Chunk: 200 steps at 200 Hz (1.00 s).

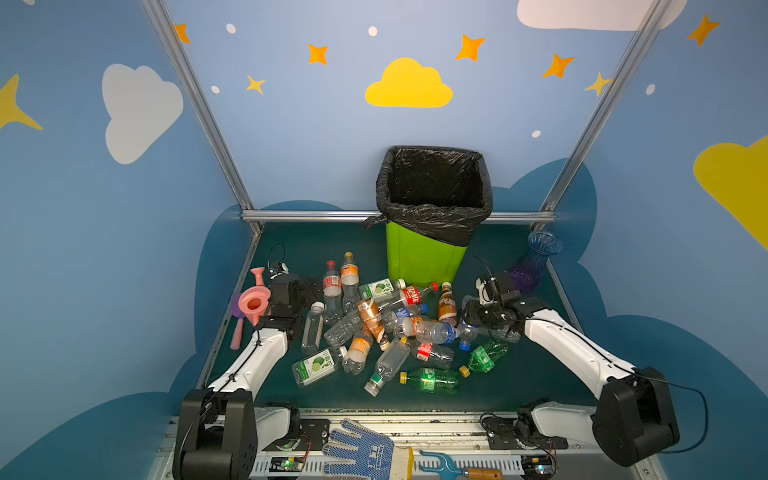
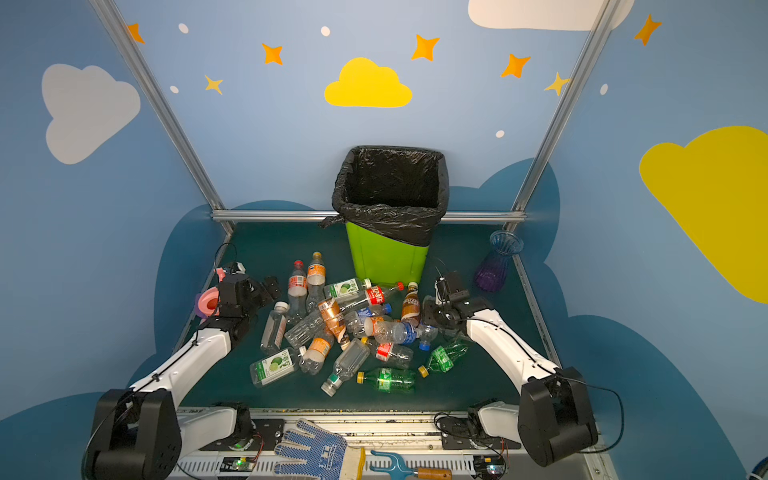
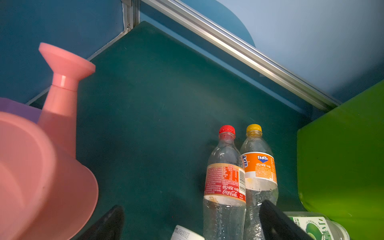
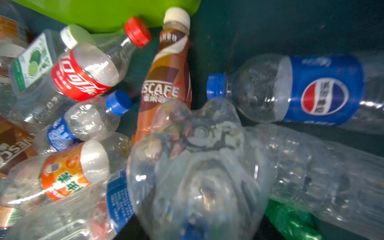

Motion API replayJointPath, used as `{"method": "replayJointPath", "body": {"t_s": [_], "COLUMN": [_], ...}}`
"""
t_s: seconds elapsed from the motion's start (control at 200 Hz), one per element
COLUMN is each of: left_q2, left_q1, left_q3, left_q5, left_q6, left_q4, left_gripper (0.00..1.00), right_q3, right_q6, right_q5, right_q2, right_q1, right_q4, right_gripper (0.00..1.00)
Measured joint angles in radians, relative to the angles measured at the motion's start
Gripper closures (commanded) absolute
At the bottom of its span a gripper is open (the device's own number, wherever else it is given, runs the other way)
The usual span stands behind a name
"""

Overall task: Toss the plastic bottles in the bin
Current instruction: 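Lift the clear bottle with the right gripper over the bin and release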

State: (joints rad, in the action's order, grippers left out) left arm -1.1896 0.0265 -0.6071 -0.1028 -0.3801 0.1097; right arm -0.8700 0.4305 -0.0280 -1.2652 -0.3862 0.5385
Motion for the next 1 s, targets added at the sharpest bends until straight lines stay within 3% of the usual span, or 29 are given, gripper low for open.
{"method": "replayJointPath", "body": {"t_s": [0.175,0.385,0.516,0.711,0.811,0.886,0.941,1.001], "left_q2": [0.000,0.000,-0.008,-0.034,-0.056,-0.072,-0.083,-0.095], "left_q1": [0.000,0.000,0.000,0.000,0.000,0.000,0.000,0.000], "left_q3": [0.000,0.000,0.000,0.000,-0.004,-0.006,-0.007,-0.015], "left_q5": [-0.001,-0.014,-0.027,-0.034,-0.033,-0.033,-0.032,-0.032], "left_q6": [-0.006,-0.027,-0.045,-0.068,-0.078,-0.085,-0.092,-0.097], "left_q4": [-0.002,-0.008,-0.021,-0.039,-0.049,-0.054,-0.057,-0.065], "left_gripper": [0.00,0.00,0.00,0.00,0.00,0.00,0.00,0.00], "right_q3": [-0.170,-0.603,-0.813,-0.930,-1.027,-1.164,-1.319,-1.482], "right_q6": [-0.066,-0.201,-0.269,-0.273,-0.227,-0.201,-0.204,-0.211], "right_q5": [0.057,0.126,0.167,0.167,0.097,-0.001,-0.065,-0.113], "right_q2": [0.037,0.063,0.123,0.163,0.052,-0.127,-0.289,-0.476], "right_q1": [0.014,0.058,0.071,0.079,0.082,0.077,0.070,0.061], "right_q4": [0.034,0.057,-0.015,-0.208,-0.267,-0.252,-0.181,-0.089], "right_gripper": [0.52,0.53,0.53,0.52,0.47,0.43,0.35,0.17]}}
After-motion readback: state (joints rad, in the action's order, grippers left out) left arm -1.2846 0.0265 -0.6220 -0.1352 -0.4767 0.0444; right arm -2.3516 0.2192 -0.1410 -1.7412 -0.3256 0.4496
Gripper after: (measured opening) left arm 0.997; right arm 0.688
